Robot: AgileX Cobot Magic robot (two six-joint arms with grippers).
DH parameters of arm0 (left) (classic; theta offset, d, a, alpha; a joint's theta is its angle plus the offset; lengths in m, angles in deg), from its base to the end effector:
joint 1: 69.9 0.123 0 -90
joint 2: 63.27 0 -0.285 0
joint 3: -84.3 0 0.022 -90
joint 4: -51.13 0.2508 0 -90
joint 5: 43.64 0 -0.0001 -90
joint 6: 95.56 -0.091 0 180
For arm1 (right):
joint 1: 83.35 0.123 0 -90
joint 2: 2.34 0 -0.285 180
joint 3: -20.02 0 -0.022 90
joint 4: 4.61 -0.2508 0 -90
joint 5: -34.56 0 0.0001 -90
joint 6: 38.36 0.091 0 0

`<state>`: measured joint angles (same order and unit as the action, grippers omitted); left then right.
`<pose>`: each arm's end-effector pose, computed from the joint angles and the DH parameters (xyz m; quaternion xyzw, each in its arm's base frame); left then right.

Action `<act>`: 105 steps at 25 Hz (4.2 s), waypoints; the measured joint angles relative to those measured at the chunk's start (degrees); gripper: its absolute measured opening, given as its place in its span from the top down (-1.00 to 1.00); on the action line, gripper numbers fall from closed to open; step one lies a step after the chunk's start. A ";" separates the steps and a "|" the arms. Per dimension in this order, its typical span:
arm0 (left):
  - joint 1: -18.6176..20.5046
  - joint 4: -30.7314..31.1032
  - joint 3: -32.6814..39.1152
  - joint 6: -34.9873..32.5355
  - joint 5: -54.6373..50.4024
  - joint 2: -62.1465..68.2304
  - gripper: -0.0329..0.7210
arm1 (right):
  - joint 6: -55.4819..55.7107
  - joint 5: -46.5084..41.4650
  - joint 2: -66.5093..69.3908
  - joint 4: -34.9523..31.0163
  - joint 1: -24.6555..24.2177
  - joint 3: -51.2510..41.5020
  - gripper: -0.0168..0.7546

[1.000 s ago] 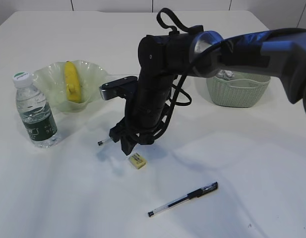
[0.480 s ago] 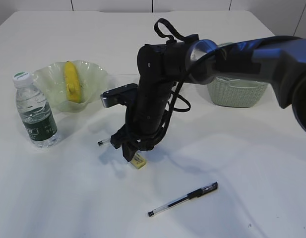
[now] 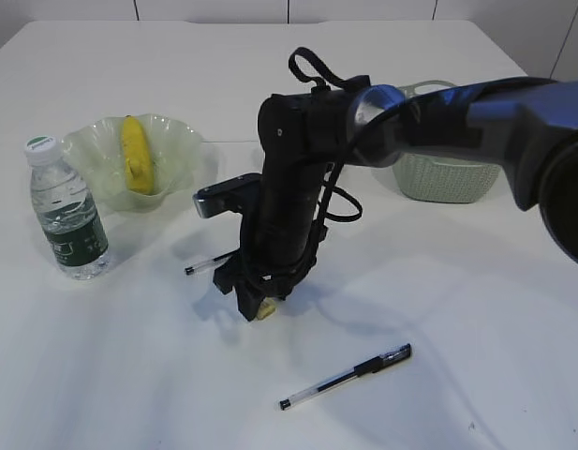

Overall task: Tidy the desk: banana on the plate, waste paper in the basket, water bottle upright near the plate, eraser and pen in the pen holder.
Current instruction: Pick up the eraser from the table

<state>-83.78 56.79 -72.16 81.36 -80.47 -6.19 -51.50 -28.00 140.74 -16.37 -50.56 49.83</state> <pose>0.1660 -0.0355 0.3830 0.1441 0.8416 -0.0032 0.5205 0.3897 0.2706 0.1261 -0.3475 0.9324 0.0974 0.0199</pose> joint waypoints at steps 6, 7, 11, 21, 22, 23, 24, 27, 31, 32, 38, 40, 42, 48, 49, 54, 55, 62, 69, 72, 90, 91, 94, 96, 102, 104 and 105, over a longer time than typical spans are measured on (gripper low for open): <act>0.00 0.13 0.00 0.00 0.00 0.00 -0.49 | 0.00 -0.09 0.13 -0.09 0.00 0.00 -0.15; 0.00 0.13 0.00 0.00 0.00 0.00 -0.49 | 0.00 -0.09 0.13 -0.09 0.00 0.00 -0.15; 0.00 0.13 0.00 0.00 0.00 0.00 -0.49 | 0.00 -0.09 0.13 -0.09 0.00 0.00 -0.15; 0.00 0.37 0.00 0.00 0.00 0.00 -0.49 | 0.00 -0.33 0.13 1.89 0.00 0.00 -0.15; 0.00 0.37 0.00 0.00 0.00 0.00 -0.49 | 0.10 -0.33 0.13 2.15 0.00 0.00 -0.15; 0.00 0.37 0.00 0.00 0.00 0.00 -0.49 | 0.10 -0.33 0.13 2.41 0.00 0.00 -0.15; 0.00 0.37 0.00 0.00 0.00 0.00 -0.49 | 0.10 -0.33 0.13 2.70 0.00 0.00 -0.15; 0.00 0.48 0.00 0.00 0.00 0.00 -0.49 | 0.10 -0.41 0.13 3.99 0.00 0.00 -0.15; 0.00 0.59 0.00 0.00 0.00 0.00 -0.49 | 0.69 -0.41 0.13 5.39 0.00 0.00 -0.15; 0.00 0.59 0.00 0.00 0.00 0.00 -0.49 | 0.77 -0.41 0.13 5.50 0.00 0.00 -0.15; 0.00 0.59 0.00 0.00 0.00 0.00 -0.49 | 0.82 0.19 0.13 5.58 0.00 0.00 -0.15; 0.00 0.59 0.00 0.00 0.00 0.00 -0.49 | 0.82 0.73 0.13 5.46 0.00 0.00 -0.15; 0.00 0.59 0.00 0.00 0.00 0.00 -0.49 | 0.82 1.05 0.13 5.37 0.00 0.00 -0.15; 0.00 0.66 0.00 0.00 0.00 0.00 -0.49 | 0.91 1.54 0.13 5.19 0.00 0.00 -0.15; 0.00 0.66 0.00 0.00 0.00 0.00 -0.49 | 0.91 1.54 0.13 5.19 0.00 0.00 -0.15; 0.00 2.05 0.00 0.00 0.00 0.00 -0.49 | 0.91 1.54 0.13 5.19 0.00 0.00 -0.15; 0.00 2.33 0.00 0.00 0.00 0.00 -0.49 | 0.91 1.54 0.13 5.19 0.00 0.00 -0.15; 0.00 4.69 0.00 0.00 0.00 0.00 -0.49 | 0.91 1.54 0.13 5.19 0.00 0.00 -0.15; 0.00 5.55 0.00 0.00 -0.09 0.00 -0.49 | 0.91 1.71 0.13 5.19 0.00 0.00 -0.15; 0.00 5.65 0.00 0.00 -0.09 0.00 -0.49 | 0.91 1.81 0.13 5.19 0.00 0.00 -0.15; 0.00 5.76 0.00 0.00 -0.09 0.00 -0.49 | 0.91 3.24 0.13 5.19 0.00 0.00 0.17; 0.00 5.76 0.00 0.00 -0.09 0.00 -0.49 | 0.91 3.24 0.13 5.19 0.00 0.00 0.23; 0.00 5.76 0.00 0.00 -0.09 0.00 -0.49 | 0.91 3.24 0.13 5.19 0.00 0.00 0.30; 0.00 5.76 0.00 0.00 -0.09 0.00 -0.49 | 0.91 3.24 0.13 5.19 0.00 0.00 0.31; 0.00 5.76 0.00 0.00 -0.09 0.00 -0.49 | 0.91 3.24 0.13 5.19 0.00 0.00 0.33; 0.00 5.76 0.00 0.00 -0.09 0.00 -0.49 | 0.91 3.24 0.13 5.19 0.00 0.00 0.33; 0.00 5.76 0.00 0.00 -0.09 0.00 -0.49 | 0.91 3.24 0.13 5.19 0.00 0.00 0.33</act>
<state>-83.78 62.55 -72.16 81.36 -80.57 -6.19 -50.59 -24.75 140.87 -11.19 -50.56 49.83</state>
